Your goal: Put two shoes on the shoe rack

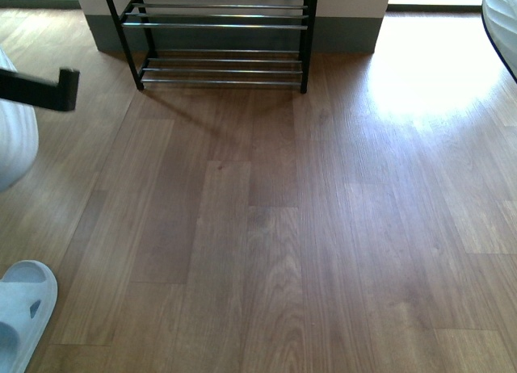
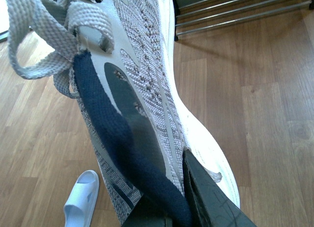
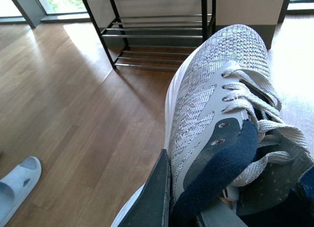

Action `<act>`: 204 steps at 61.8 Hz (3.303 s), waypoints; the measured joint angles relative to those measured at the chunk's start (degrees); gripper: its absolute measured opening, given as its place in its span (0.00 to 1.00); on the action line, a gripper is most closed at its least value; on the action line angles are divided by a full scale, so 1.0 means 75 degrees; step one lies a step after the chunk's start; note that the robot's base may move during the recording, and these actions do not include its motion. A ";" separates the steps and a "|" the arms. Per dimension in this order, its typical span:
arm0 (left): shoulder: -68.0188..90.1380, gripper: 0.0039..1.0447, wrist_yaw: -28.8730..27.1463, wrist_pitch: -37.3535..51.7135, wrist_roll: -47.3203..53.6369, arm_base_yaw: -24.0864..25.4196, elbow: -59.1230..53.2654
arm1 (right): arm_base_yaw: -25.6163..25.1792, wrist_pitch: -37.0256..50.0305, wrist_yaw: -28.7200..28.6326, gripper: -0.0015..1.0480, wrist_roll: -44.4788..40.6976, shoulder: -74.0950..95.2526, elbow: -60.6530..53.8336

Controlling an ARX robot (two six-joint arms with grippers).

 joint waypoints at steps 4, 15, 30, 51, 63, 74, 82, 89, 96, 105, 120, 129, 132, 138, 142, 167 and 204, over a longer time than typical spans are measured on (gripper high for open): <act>0.0000 0.01 0.0006 0.0000 0.0012 0.0003 0.0000 | 0.0000 0.0000 0.0000 0.01 0.0000 0.0003 -0.0003; 0.0000 0.01 -0.0038 0.0000 0.0026 0.0003 0.0000 | 0.0000 0.0000 0.0000 0.01 0.0000 0.0003 -0.0003; 0.0000 0.01 -0.0038 0.0000 0.0032 0.0003 0.0000 | 0.0000 0.0000 0.0003 0.01 0.0000 0.0003 -0.0003; 0.0000 0.01 -0.0047 0.0000 0.0035 0.0003 0.0000 | 0.0000 0.0000 0.0000 0.01 0.0000 0.0003 -0.0003; 0.0003 0.01 -0.0041 0.0000 0.0038 0.0003 0.0000 | 0.0000 0.0000 0.0003 0.01 0.0000 0.0003 -0.0003; 0.0006 0.01 0.0020 0.0000 0.0041 -0.0003 0.0000 | -0.0003 0.0000 0.0041 0.01 0.0000 0.0006 -0.0003; 0.0006 0.01 0.0044 0.0000 0.0041 -0.0015 0.0000 | -0.0009 0.0000 0.0064 0.01 0.0000 -0.0006 -0.0003; 0.0006 0.01 -0.0012 0.0000 0.0038 -0.0012 0.0000 | -0.0006 0.0000 0.0050 0.01 0.0000 0.0003 -0.0006; 0.0006 0.01 0.0009 0.0000 0.0044 -0.0009 0.0000 | -0.0006 0.0000 0.0012 0.01 0.0000 0.0000 -0.0006; 0.0012 0.01 -0.0108 0.0000 0.0044 0.0058 0.0000 | 0.0020 0.0000 -0.0041 0.01 0.0000 0.0006 -0.0006; 0.0012 0.01 -0.0064 0.0000 0.0047 0.0044 0.0000 | 0.0012 0.0000 0.0003 0.01 0.0000 0.0006 -0.0006; 0.0012 0.01 -0.0012 0.0000 0.0047 0.0029 0.0000 | 0.0009 0.0000 0.0012 0.01 0.0000 0.0006 -0.0015; 0.0015 0.01 0.0000 0.0000 0.0047 0.0029 0.0000 | 0.0009 0.0000 0.0009 0.01 0.0000 0.0006 -0.0015; 0.0015 0.01 -0.0020 0.0000 0.0044 0.0029 0.0000 | 0.0009 0.0000 0.0000 0.01 0.0000 0.0006 -0.0015; 0.0015 0.01 -0.0015 0.0000 0.0044 0.0029 0.0000 | 0.0009 0.0000 0.0006 0.01 0.0000 0.0006 -0.0015; 0.0012 0.01 -0.0041 0.0000 0.0044 0.0029 0.0000 | 0.0009 0.0000 0.0003 0.01 0.0000 0.0006 -0.0015; 0.0012 0.01 -0.0058 0.0000 0.0047 0.0029 0.0000 | 0.0822 0.0662 -0.0131 0.01 0.0469 0.1029 0.0632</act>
